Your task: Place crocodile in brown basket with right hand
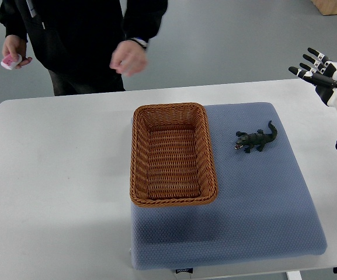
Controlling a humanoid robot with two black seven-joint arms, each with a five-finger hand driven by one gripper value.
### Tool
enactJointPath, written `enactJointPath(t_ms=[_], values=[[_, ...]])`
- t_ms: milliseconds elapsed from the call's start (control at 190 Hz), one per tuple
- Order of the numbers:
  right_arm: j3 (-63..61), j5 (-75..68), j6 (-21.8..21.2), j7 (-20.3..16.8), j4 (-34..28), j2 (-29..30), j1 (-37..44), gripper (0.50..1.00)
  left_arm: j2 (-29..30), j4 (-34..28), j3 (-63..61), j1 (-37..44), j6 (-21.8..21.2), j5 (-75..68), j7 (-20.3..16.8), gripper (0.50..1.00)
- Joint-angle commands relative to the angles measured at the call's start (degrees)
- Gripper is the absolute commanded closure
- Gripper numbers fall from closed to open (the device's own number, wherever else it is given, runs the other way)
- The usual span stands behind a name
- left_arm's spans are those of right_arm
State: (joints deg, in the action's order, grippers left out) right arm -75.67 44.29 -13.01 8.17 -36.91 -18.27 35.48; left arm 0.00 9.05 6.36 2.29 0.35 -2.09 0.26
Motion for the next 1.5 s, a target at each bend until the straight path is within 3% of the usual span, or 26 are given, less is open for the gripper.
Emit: enactJointPath(t_ms=[0,1492], values=[[0.0,0.0,0.0,0.0,0.0,0.0,0.0,0.572,0.0,-0.1,0.1,0.0,0.0,0.0,0.0,0.5],[0.2,0.0,-0.8,0.0,0.0,-1.2,-0.9,0.57,0.0,-0.1,0.0,0.1,-0.1,0.0,0.0,0.5]])
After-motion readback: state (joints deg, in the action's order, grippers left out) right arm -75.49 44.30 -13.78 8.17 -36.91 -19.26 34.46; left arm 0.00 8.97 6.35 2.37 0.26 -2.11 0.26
